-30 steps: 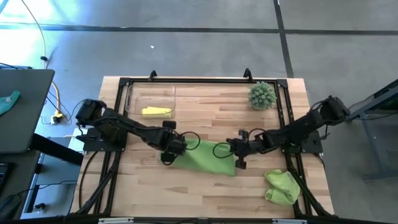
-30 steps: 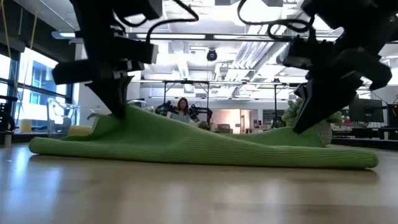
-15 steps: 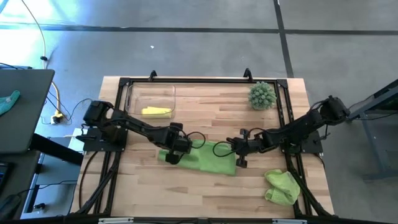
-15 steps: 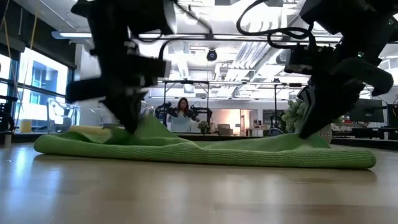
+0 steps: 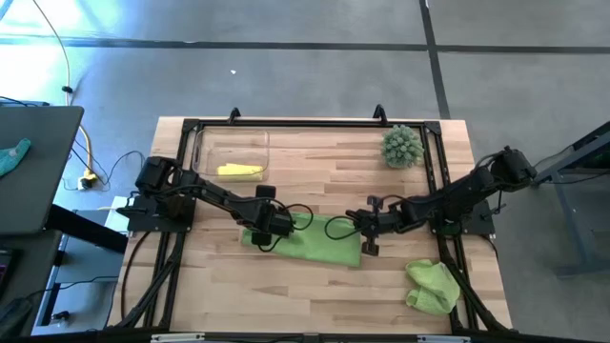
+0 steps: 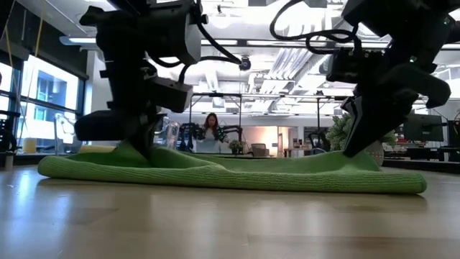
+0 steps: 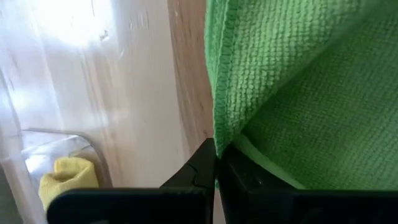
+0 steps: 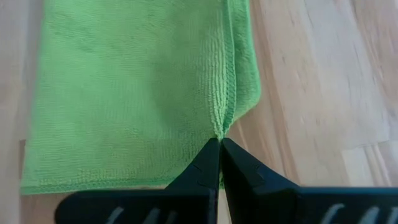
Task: Roll microfiber towels into tight, uniform cylinder then place into a basket
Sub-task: Fold the green microfiber cloth
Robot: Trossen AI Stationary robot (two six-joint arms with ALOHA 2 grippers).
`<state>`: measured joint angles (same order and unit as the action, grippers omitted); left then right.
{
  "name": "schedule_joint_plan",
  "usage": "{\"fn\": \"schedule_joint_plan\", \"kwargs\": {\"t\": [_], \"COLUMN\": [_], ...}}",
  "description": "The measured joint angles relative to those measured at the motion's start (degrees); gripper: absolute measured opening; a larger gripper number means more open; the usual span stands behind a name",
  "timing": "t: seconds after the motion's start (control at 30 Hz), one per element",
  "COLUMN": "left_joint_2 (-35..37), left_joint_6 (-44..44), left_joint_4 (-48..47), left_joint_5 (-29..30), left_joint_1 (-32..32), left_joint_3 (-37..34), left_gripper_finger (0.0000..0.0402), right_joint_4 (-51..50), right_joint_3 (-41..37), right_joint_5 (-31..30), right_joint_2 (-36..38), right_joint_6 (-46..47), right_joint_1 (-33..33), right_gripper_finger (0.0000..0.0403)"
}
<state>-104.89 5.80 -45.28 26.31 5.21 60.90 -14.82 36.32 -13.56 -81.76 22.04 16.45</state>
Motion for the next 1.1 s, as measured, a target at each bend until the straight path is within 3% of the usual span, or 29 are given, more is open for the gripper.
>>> {"fn": "schedule_joint_plan", "kwargs": {"t": [0.43,1.1], "left_joint_2": [0.0,-0.2], "left_joint_6": [0.0,0.2], "left_joint_4": [-0.5,-1.2], "left_joint_5": [3.4,3.4], "left_joint_1": [0.1,0.0], "left_joint_3": [2.8,3.0], "left_gripper_finger": [0.0000,0.0000], "right_joint_4": [-2.5,-4.8], "right_joint_3": [0.0,0.0], "right_joint_5": [-0.1,-0.9], "right_joint_2": [0.0,0.0], "right_joint_6": [0.6,1.9], "right_joint_1": [-1.5,-1.5], "right_gripper_finger": [0.0000,0.0000]}}
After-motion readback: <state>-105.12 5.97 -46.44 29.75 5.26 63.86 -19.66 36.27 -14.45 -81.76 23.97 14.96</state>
